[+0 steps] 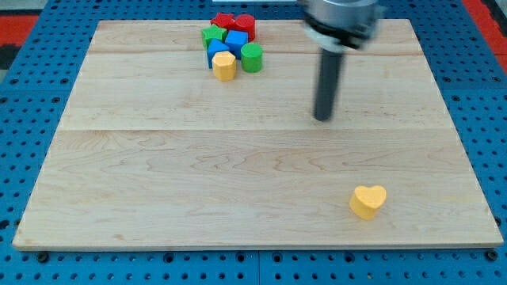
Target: Move the yellow heart to the centre of the board
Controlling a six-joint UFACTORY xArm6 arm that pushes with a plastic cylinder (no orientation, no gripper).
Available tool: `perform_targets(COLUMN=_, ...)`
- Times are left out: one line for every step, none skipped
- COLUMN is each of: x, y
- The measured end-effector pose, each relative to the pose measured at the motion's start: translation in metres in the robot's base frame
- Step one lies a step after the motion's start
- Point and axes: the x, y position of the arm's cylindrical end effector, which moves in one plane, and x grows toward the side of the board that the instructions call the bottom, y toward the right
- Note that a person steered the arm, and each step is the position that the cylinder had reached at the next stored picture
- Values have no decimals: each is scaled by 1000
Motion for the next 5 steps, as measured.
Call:
perform_targets(x=75, y=40)
perform_targets(x=133, y=61)
perform_targets(x=121, y=5)
perform_targets(x=124, y=-45)
perform_targets(x=128, y=-69)
